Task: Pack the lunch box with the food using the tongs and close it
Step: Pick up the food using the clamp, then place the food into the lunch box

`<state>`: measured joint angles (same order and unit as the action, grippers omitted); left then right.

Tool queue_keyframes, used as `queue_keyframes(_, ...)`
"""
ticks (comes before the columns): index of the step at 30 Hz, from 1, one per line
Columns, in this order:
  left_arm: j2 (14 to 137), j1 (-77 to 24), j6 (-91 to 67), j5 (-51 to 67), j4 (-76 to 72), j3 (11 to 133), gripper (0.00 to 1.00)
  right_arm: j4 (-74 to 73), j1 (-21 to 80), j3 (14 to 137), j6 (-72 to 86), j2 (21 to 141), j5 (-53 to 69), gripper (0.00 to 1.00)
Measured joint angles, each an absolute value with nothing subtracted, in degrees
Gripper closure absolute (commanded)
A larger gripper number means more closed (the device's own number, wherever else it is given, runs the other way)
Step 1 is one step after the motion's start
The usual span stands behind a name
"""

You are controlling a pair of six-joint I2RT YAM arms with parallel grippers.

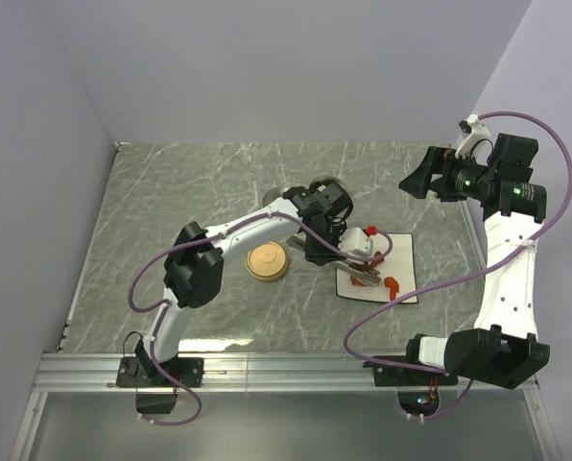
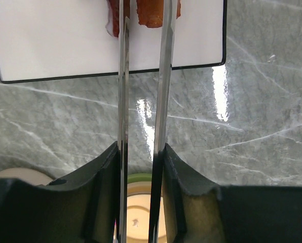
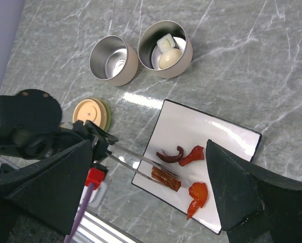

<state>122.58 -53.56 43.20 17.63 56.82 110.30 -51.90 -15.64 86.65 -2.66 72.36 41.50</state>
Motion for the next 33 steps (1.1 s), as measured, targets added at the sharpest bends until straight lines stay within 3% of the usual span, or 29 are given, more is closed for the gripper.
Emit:
queue_keyframes(18, 118.56, -50.37, 39.09, 17.76, 55.51, 111.5, 0.65, -51.9, -15.64, 86.65, -2.66, 72.36, 41.5, 0.0)
queue_keyframes(33, 107.24, -33.32, 34.41, 19.14, 54.85, 109.73, 0.65, -51.9, -15.64, 86.65, -2.66, 72.36, 41.67, 0.0)
